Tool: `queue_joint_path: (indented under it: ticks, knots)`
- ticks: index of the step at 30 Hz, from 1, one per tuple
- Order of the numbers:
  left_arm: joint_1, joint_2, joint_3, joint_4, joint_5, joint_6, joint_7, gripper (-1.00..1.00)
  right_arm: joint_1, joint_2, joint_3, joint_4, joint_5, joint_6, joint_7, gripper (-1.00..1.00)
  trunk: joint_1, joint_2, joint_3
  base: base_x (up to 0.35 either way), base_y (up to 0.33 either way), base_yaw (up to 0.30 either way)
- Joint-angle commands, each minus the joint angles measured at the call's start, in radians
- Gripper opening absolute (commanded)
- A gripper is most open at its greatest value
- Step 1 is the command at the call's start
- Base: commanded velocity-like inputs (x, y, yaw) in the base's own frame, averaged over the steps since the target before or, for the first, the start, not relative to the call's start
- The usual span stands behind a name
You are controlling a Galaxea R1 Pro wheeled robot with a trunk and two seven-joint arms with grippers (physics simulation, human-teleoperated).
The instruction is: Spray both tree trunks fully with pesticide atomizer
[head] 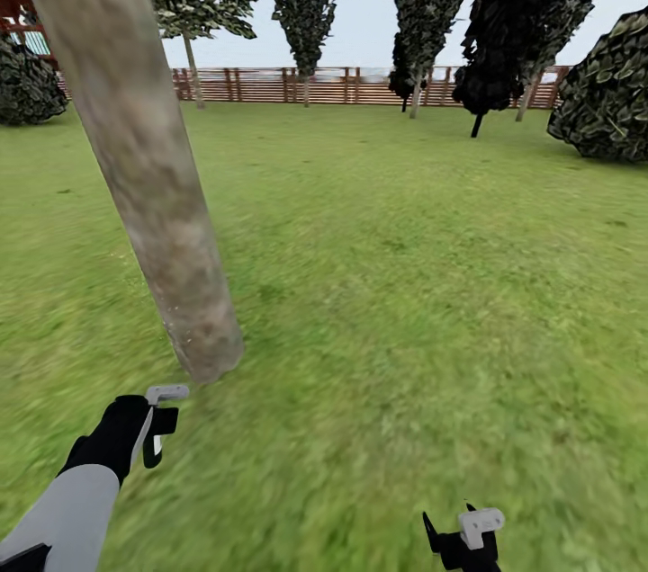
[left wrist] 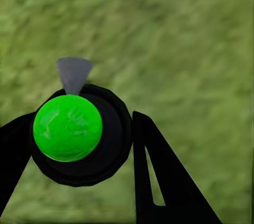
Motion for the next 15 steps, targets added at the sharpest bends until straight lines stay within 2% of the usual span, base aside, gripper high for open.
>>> queue_joint_path:
  ticks: [1, 12, 15]
  knots:
    - [-0.001, -0.001, 0.005, -0.002, -0.011, 0.004, -0.009, -1.0, 0.0, 0.0, -0.009, 0.0, 0.001, -0.003, 0.009, 1.0, 0.0, 0.0, -0.001, 0.134, -0.267, 0.277]
    - [-0.001, -0.001, 0.005, -0.003, -0.011, 0.004, -0.009, -1.0, -0.001, 0.0, -0.009, 0.001, 0.001, -0.003, 0.009, 1.0, 0.0, 0.0, -0.001, 0.102, -0.267, 0.272]
    - [-0.001, -0.001, 0.005, -0.003, -0.011, 0.004, -0.009, -1.0, -0.001, 0.0, -0.009, 0.0, 0.001, -0.003, 0.009, 1.0, 0.0, 0.0, -0.001, 0.109, -0.266, 0.143]
